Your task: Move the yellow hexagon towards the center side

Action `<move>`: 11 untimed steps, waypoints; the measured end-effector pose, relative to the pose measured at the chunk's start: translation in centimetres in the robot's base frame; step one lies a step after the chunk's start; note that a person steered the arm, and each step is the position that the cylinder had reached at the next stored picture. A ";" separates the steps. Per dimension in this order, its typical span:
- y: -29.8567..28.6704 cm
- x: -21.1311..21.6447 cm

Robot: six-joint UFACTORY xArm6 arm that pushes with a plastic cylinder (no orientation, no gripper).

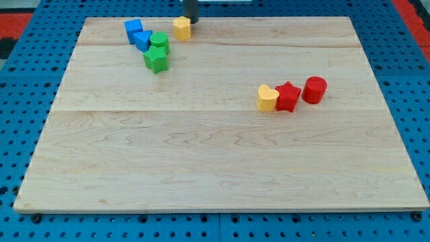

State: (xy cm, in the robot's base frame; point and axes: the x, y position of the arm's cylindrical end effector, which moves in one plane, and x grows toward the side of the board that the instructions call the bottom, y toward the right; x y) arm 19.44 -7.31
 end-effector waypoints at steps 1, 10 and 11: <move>1.0 1.8; 9.2 13.3; 12.8 14.7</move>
